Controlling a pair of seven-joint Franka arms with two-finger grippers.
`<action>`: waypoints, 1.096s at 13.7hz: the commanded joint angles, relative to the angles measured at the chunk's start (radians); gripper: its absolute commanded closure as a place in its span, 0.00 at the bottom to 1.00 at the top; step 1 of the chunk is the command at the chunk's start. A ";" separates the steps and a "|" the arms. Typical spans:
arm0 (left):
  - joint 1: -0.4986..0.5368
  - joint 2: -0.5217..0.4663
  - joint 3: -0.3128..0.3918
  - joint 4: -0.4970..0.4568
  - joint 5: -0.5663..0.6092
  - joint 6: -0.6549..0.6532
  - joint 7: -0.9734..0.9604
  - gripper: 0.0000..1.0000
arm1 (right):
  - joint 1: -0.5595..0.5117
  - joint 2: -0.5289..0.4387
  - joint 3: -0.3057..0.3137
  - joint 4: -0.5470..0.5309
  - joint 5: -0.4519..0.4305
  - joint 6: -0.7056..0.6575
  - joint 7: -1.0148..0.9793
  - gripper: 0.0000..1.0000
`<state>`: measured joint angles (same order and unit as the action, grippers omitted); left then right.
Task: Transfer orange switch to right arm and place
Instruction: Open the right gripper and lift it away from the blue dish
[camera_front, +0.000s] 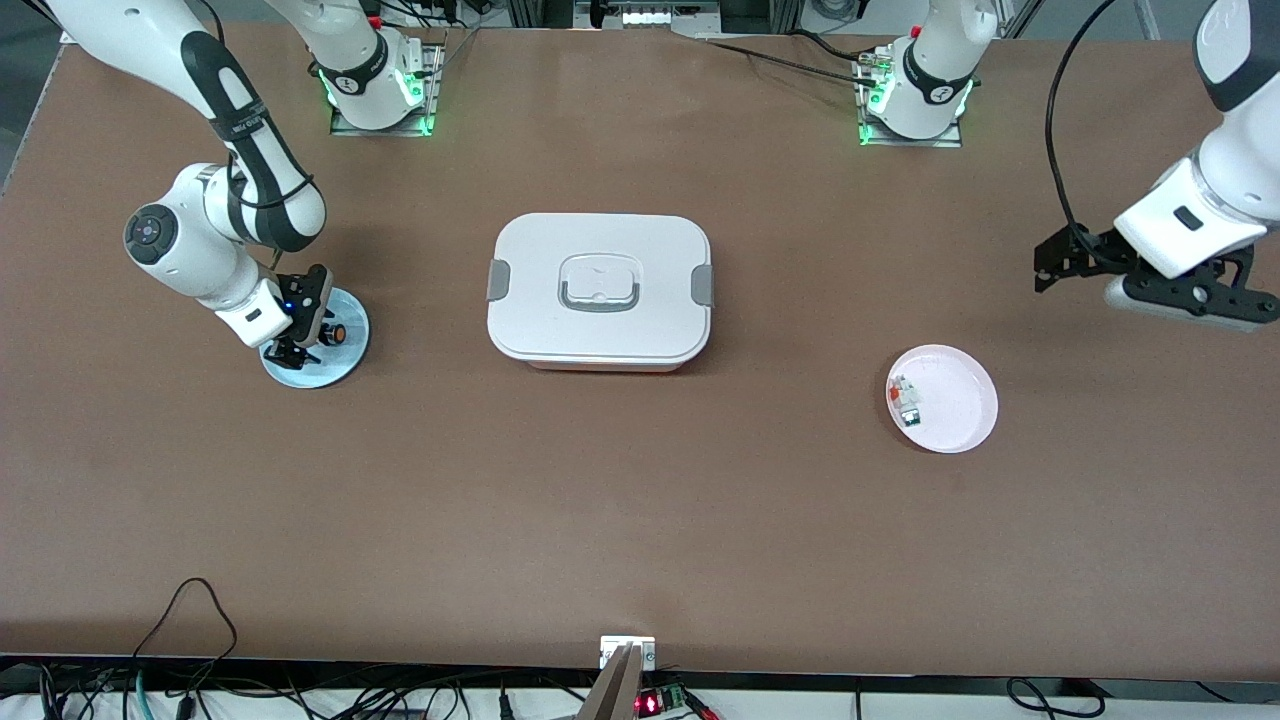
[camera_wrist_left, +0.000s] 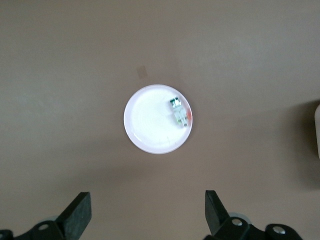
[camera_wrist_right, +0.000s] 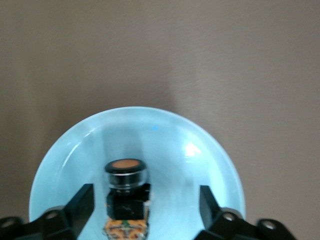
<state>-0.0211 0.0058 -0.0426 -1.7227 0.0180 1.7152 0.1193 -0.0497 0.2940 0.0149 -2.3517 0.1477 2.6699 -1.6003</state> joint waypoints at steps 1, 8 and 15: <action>-0.007 -0.014 -0.002 -0.005 -0.009 -0.028 -0.039 0.00 | 0.011 -0.062 0.014 0.075 0.001 -0.146 0.165 0.00; -0.007 0.022 -0.005 0.031 -0.009 -0.025 -0.040 0.00 | 0.025 -0.144 0.011 0.386 -0.014 -0.643 0.635 0.00; -0.007 0.046 -0.003 0.086 -0.009 -0.031 -0.030 0.00 | 0.071 -0.268 0.014 0.550 -0.127 -0.928 1.161 0.00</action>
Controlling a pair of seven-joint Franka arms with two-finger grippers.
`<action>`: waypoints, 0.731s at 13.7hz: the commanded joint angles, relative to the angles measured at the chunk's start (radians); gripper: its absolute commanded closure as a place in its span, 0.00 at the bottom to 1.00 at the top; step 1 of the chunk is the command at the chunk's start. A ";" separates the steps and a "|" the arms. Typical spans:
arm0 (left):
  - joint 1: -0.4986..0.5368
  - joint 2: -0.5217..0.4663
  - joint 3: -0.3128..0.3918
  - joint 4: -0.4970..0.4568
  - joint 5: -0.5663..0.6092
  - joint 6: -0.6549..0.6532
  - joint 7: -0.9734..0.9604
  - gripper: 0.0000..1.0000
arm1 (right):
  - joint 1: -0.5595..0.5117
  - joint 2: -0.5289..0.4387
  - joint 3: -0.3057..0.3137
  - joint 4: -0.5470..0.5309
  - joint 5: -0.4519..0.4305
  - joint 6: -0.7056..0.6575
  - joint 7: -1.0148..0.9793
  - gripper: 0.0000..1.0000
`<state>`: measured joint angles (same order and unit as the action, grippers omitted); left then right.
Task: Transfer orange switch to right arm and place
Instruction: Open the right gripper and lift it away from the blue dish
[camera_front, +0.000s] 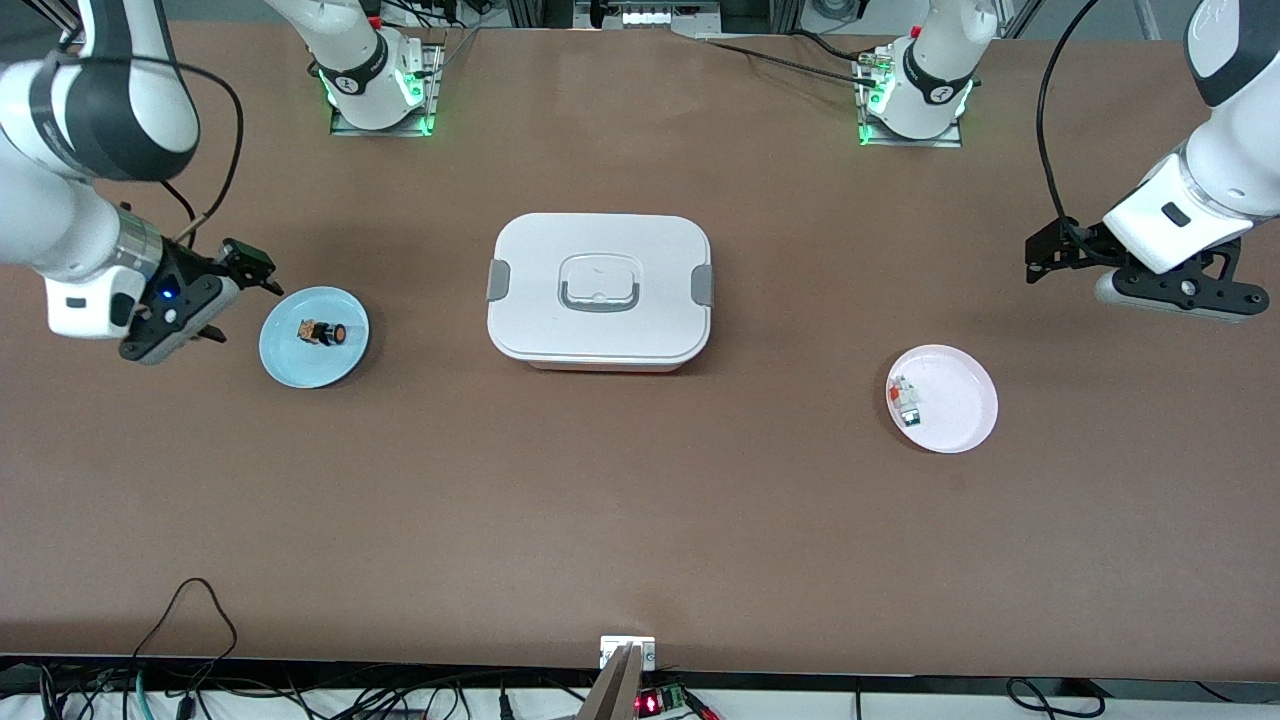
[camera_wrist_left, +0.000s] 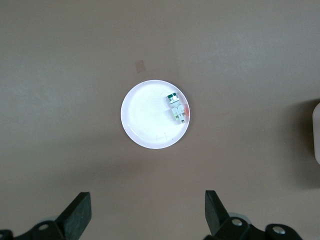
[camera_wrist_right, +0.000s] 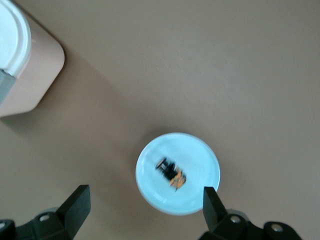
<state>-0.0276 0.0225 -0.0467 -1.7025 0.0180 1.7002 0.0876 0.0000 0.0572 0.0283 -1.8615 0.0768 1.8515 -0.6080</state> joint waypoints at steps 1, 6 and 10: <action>0.000 0.036 0.001 0.079 -0.009 -0.025 -0.002 0.00 | 0.023 -0.031 0.004 0.105 -0.067 -0.174 0.241 0.00; 0.005 0.037 0.011 0.081 -0.013 -0.047 -0.008 0.00 | 0.028 -0.065 0.010 0.234 -0.074 -0.337 0.561 0.00; 0.014 0.036 0.010 0.089 -0.010 -0.080 -0.008 0.00 | 0.038 -0.103 0.009 0.235 -0.074 -0.328 0.657 0.00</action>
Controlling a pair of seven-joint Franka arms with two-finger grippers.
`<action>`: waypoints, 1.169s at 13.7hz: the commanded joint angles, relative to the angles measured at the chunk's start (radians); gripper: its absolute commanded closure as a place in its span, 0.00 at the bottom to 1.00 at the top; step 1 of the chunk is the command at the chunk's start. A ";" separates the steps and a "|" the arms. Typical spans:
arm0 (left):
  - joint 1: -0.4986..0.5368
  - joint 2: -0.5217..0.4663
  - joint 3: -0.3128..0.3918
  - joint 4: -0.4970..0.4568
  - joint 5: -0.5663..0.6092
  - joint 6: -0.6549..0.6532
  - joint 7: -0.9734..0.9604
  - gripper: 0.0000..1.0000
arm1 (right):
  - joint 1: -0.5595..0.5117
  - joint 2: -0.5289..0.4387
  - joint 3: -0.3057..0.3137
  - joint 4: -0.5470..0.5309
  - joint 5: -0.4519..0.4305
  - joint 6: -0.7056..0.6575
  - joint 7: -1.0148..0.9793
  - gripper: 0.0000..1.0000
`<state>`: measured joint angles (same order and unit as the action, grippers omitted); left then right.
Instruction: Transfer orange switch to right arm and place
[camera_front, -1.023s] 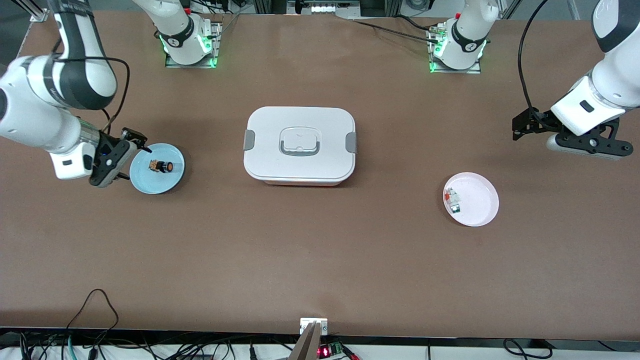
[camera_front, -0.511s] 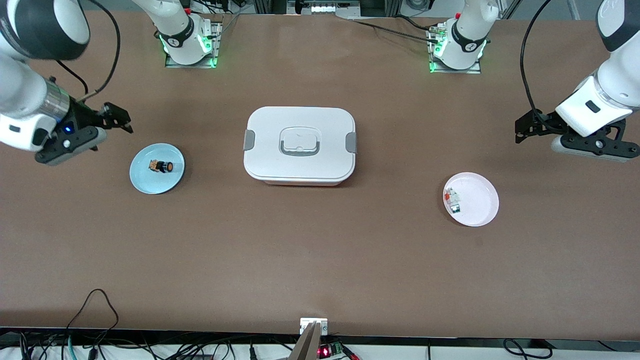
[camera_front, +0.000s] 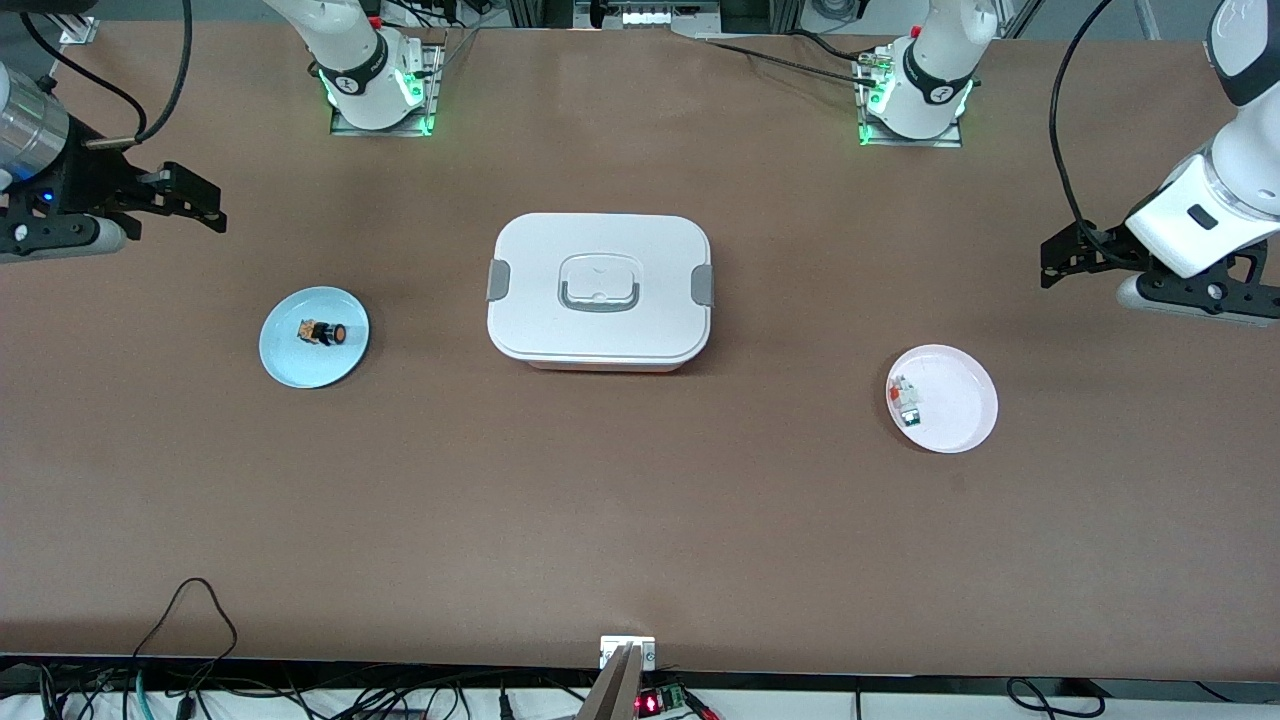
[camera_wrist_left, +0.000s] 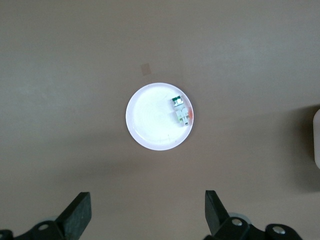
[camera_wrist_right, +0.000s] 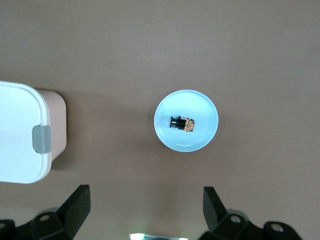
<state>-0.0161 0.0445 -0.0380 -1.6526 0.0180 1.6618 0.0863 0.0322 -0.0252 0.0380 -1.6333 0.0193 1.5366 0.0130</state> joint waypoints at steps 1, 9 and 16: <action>0.004 0.014 0.001 0.045 -0.010 -0.045 -0.005 0.00 | 0.005 -0.022 -0.004 0.009 -0.016 -0.010 0.033 0.00; 0.004 0.012 -0.002 0.048 -0.009 -0.060 -0.005 0.00 | -0.001 0.010 -0.009 0.061 -0.002 -0.010 0.053 0.00; 0.004 0.014 0.000 0.048 -0.009 -0.065 -0.007 0.00 | 0.012 0.013 -0.004 0.092 -0.028 -0.018 0.047 0.00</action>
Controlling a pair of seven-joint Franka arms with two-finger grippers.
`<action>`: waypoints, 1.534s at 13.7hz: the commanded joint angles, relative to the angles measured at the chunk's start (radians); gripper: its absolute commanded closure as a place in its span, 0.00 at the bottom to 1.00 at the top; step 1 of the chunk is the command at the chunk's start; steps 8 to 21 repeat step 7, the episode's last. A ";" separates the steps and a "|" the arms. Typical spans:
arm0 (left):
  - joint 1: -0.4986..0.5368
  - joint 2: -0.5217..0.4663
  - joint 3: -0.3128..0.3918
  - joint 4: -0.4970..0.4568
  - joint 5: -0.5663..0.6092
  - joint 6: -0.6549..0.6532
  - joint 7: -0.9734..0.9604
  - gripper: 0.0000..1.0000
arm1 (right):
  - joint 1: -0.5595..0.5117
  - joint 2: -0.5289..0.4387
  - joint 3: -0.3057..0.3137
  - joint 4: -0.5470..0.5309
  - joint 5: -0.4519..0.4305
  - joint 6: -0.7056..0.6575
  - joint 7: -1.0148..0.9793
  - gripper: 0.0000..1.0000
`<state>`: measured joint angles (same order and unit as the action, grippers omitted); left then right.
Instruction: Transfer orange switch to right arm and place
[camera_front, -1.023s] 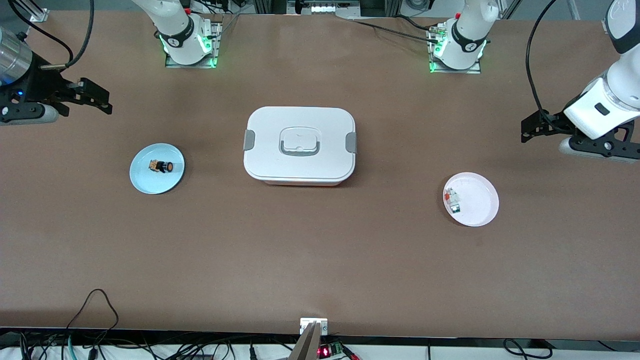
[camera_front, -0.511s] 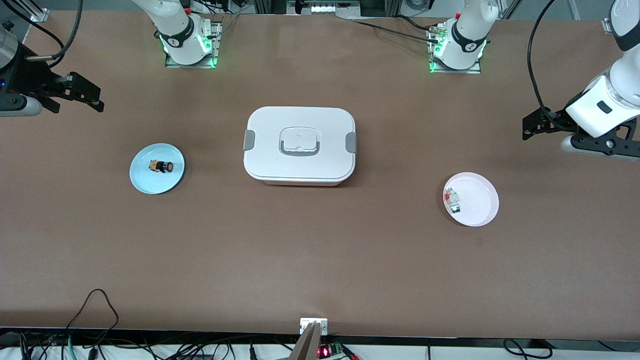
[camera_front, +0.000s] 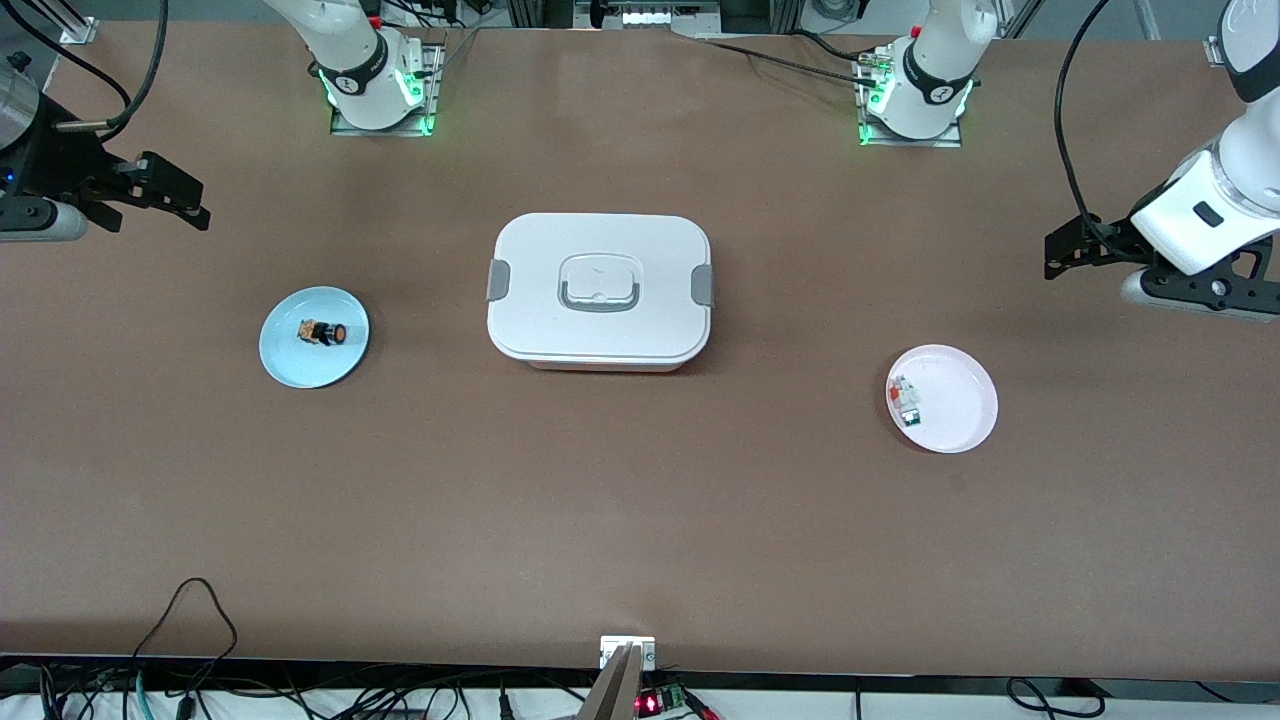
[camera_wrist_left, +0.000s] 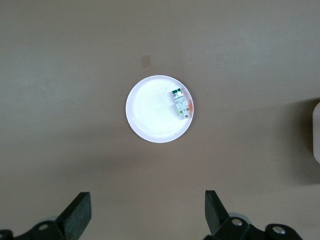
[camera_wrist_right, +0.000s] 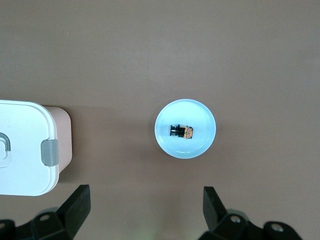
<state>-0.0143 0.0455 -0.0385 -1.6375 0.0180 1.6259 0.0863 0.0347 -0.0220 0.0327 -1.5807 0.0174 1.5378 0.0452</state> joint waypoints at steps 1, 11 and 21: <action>0.002 0.013 0.000 0.033 -0.009 -0.029 -0.007 0.00 | 0.008 0.011 0.003 0.039 -0.027 -0.022 0.016 0.00; 0.002 0.013 -0.001 0.033 -0.009 -0.029 -0.007 0.00 | 0.007 0.004 0.000 0.044 -0.048 -0.025 0.016 0.00; 0.002 0.013 -0.001 0.033 -0.009 -0.029 -0.007 0.00 | 0.007 0.004 0.000 0.044 -0.048 -0.025 0.016 0.00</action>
